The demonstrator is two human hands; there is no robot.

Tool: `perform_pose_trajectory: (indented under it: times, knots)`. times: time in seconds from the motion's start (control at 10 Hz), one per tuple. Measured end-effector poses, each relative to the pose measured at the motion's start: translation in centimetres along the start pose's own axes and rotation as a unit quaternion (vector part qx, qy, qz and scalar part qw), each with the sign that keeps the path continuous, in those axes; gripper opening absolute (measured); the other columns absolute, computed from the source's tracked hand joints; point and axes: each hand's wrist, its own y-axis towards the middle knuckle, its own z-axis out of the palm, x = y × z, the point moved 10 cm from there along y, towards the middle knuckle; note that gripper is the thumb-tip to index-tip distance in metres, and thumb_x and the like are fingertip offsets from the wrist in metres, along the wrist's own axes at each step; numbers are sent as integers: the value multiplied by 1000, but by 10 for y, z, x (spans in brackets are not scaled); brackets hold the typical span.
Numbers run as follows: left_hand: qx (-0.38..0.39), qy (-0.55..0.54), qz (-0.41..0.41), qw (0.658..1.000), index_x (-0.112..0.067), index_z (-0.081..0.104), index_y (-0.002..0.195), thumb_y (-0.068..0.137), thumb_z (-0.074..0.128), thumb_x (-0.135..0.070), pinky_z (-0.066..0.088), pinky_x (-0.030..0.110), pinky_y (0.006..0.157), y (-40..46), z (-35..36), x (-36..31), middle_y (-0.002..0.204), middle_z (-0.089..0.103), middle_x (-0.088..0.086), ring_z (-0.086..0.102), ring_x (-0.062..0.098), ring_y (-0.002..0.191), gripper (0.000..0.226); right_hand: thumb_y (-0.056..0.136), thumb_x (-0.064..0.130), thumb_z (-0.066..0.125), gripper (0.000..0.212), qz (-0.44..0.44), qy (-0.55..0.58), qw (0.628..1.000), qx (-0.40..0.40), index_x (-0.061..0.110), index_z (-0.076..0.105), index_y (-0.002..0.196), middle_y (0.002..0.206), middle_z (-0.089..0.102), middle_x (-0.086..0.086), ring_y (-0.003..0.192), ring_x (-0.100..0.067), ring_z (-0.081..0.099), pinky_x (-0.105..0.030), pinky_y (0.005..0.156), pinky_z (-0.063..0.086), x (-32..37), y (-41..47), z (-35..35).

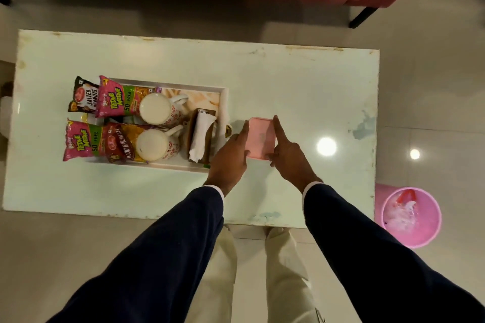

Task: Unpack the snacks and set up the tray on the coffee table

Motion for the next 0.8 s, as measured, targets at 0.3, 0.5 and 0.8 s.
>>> perform_pose_trajectory:
  times: [0.3,0.5,0.8]
  knots:
    - [24,93,48,994,-17,22,164,104,52,-10,52,42,101,1,-3,36,134,58,9,59,26,119,67,95,10,54,99,32,-89,995,12,49,-16,153,90,69,-15,78,-34,70,-48,76,60,23,26,23]
    - [80,55,42,994,-16,14,165,102,51,-9,55,41,82,-3,-5,32,133,62,13,67,30,110,74,95,12,57,103,47,-137,989,-6,40,-22,155,89,66,-13,69,-28,65,-41,64,55,34,20,23]
    - [-5,244,132,961,-18,50,139,101,51,-32,57,46,84,-63,-137,9,127,62,8,67,32,107,41,93,37,63,95,-32,-262,960,-94,15,0,161,150,39,-15,132,-38,43,-48,95,49,113,-74,-10]
